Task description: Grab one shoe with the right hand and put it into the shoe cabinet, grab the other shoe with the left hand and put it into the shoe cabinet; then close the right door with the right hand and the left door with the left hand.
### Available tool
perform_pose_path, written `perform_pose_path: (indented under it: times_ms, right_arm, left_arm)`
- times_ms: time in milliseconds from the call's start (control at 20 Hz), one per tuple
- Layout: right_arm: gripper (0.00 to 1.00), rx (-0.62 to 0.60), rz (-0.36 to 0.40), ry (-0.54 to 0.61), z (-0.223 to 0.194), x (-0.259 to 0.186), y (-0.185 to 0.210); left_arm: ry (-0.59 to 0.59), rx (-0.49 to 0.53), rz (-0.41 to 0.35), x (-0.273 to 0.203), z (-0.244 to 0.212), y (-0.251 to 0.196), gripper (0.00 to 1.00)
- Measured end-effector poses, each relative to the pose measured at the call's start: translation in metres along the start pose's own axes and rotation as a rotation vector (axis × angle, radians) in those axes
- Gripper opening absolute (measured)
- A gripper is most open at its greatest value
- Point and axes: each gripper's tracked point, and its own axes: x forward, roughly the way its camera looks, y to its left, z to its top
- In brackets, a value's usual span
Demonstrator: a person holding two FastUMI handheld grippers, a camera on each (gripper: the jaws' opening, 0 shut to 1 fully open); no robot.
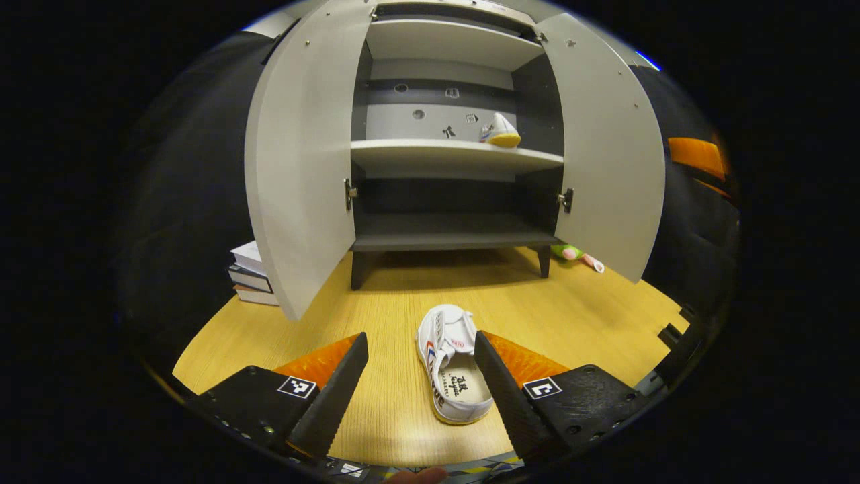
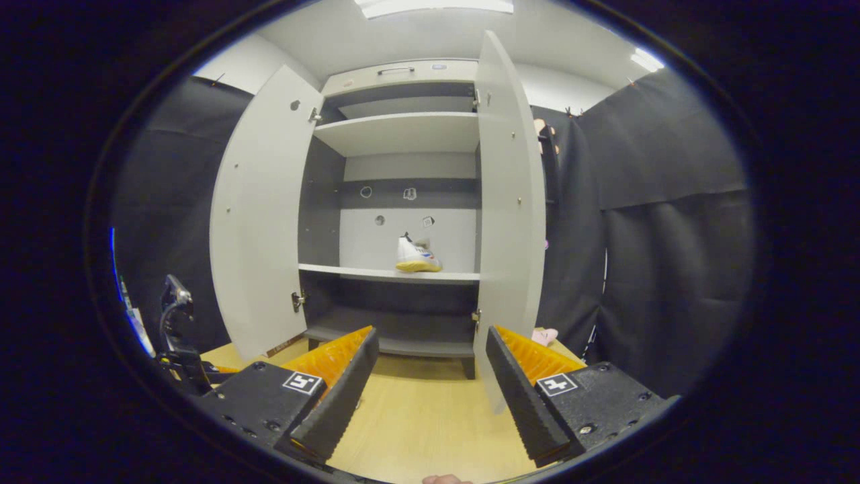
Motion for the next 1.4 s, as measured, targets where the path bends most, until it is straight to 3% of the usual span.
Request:
perform_pose_path:
  times_ms: [450,800,1050,1150,1300,1400]
  right_arm:
    - [1.0,0.012,-0.047,0.038,-0.014,-0.003,-0.025]
    - [1.0,0.009,-0.059,0.064,-0.021,0.001,-0.03]
    - [1.0,0.002,-0.064,0.089,-0.03,0.012,-0.029]
    - [1.0,-0.002,-0.069,0.098,-0.032,0.015,-0.031]
    - [1.0,-0.005,-0.072,0.101,-0.032,0.018,-0.03]
    - [1.0,-0.016,-0.074,0.103,-0.032,0.021,-0.03]
  left_arm:
    - [0.204,0.007,-0.009,0.041,-0.054,0.006,0.96]
    - [0.193,-0.002,-0.043,0.088,-0.057,0.001,0.98]
    - [0.179,0.0,-0.055,0.112,-0.054,0.0,0.94]
    - [0.166,-0.01,-0.046,0.119,-0.051,0.0,0.84]
    - [0.138,0.021,-0.007,0.125,-0.047,0.002,0.48]
    - [0.115,0.06,0.025,0.128,-0.044,0.004,0.14]
